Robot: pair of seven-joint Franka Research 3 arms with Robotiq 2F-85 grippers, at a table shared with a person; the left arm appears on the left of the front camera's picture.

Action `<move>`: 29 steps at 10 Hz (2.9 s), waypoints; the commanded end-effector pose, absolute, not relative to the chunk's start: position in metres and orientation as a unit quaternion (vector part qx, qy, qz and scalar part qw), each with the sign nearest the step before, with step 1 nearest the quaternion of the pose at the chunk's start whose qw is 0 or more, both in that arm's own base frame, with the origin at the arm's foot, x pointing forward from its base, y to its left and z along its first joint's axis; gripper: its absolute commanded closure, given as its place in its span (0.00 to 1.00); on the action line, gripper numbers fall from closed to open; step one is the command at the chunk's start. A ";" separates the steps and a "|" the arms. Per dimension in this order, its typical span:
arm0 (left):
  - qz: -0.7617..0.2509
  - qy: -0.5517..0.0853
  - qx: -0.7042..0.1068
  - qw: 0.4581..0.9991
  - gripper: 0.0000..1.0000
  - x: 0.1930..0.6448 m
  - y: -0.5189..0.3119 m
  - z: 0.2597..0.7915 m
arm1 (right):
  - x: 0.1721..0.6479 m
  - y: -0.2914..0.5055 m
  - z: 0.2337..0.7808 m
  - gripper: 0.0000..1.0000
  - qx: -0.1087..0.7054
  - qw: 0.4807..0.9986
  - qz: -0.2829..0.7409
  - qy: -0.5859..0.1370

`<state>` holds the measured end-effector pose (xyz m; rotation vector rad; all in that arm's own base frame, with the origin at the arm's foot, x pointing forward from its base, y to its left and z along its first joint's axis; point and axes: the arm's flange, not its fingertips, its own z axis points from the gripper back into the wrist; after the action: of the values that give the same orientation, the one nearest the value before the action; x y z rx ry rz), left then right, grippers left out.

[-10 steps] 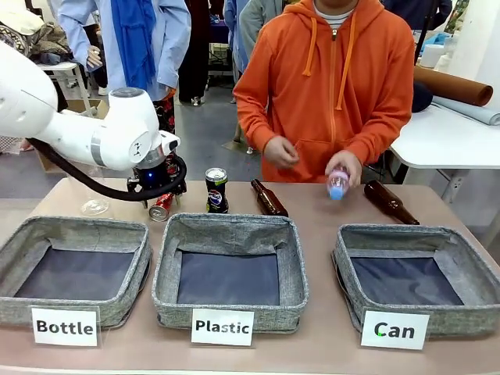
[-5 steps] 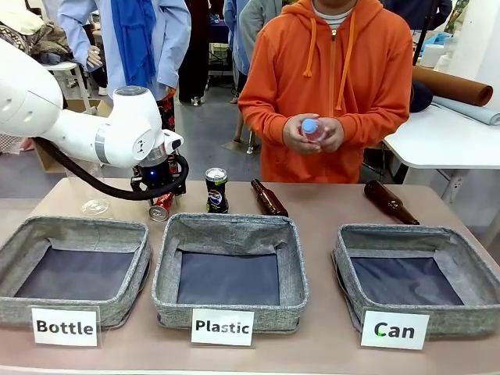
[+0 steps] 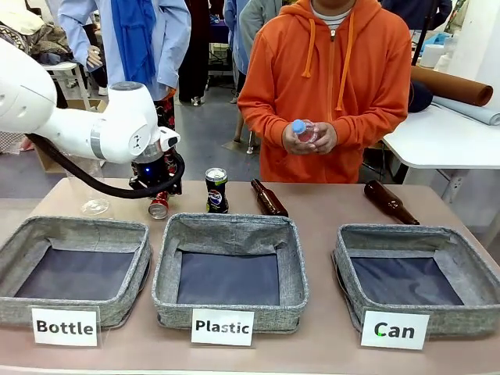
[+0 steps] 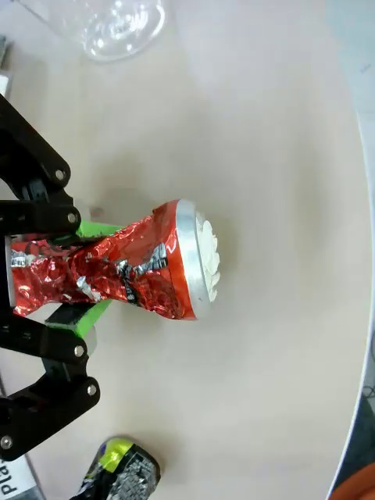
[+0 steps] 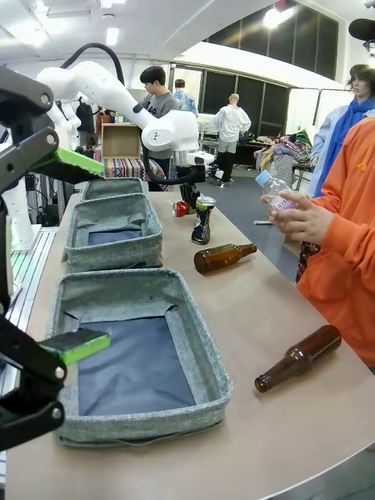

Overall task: Sort the can waste into the basket.
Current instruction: Pick up the can waste from the table and place it in the right Fabric basket.

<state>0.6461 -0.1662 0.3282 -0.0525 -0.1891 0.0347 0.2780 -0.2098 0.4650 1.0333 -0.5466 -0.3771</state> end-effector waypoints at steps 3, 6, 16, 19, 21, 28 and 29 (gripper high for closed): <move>-0.130 -0.130 -0.064 0.981 1.00 0.555 -0.117 0.463 | 0.281 -0.211 0.466 0.00 0.491 0.811 -0.166 -0.271; -0.370 -0.158 -0.092 0.911 1.00 0.414 -0.071 0.518 | 0.281 -0.211 0.466 0.00 0.491 0.811 -0.166 -0.271; -0.499 -0.210 -0.207 0.815 0.76 0.388 -0.014 0.481 | 0.281 -0.211 0.466 0.00 0.491 0.811 -0.166 -0.271; -0.619 -0.211 -0.237 0.718 0.76 0.402 -0.083 0.484 | 0.276 -0.218 0.459 0.00 0.483 0.817 -0.202 -0.241; -0.615 -0.188 -0.246 0.725 0.76 0.414 -0.089 0.483 | 0.268 -0.227 0.460 0.00 0.511 0.803 -0.208 -0.225; -0.667 -0.283 -0.251 0.641 0.76 0.426 -0.407 0.519 | 0.150 -0.347 0.513 0.00 0.460 0.808 -0.235 -0.283; -0.662 -0.300 -0.270 0.632 0.76 0.421 -0.459 0.519 | 0.132 -0.351 0.498 0.00 0.443 0.824 -0.222 -0.275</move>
<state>0.3883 -0.4342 0.5245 -0.6418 -0.6641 -1.5231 0.1332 -0.3477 0.5183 0.9963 -0.5989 -0.5005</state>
